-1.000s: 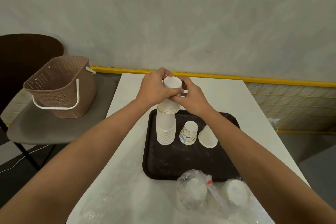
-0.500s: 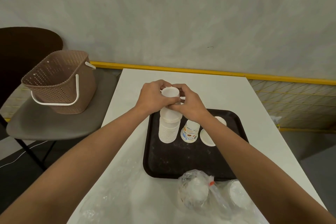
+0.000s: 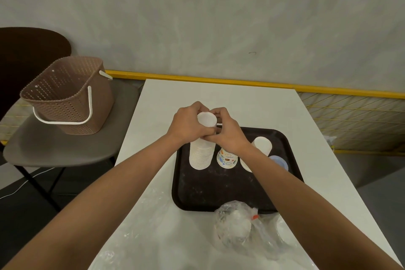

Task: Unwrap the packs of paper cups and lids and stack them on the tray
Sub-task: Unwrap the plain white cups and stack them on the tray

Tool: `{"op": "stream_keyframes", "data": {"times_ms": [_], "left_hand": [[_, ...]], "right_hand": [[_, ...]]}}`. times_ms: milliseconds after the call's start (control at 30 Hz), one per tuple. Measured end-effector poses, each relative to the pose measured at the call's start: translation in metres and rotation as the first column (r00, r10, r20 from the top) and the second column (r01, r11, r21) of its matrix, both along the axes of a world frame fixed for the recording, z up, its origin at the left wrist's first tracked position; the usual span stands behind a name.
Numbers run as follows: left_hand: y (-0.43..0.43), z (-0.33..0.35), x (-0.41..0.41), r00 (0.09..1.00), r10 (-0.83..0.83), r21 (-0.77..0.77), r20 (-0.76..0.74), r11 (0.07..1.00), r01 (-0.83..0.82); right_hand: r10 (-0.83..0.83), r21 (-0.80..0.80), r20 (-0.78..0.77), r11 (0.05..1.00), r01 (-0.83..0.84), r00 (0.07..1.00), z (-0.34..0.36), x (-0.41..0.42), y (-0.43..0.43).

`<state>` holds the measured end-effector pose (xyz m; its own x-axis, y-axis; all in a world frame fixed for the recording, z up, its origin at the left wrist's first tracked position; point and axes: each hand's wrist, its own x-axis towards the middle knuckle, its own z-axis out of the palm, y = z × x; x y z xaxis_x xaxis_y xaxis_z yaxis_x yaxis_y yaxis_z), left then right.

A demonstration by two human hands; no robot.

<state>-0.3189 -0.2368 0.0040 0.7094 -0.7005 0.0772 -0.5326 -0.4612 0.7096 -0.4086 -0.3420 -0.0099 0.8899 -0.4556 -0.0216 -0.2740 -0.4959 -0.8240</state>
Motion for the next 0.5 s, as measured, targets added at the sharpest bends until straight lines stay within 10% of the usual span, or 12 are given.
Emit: {"op": "stream_keyframes", "data": {"times_ms": [500], "left_hand": [[0.063,0.005,-0.034,0.964,0.206,-0.315,-0.170,0.915,-0.252]], "right_hand": [[-0.203,-0.160,0.162,0.960,0.229,0.966,0.034,-0.055,0.015]]}}
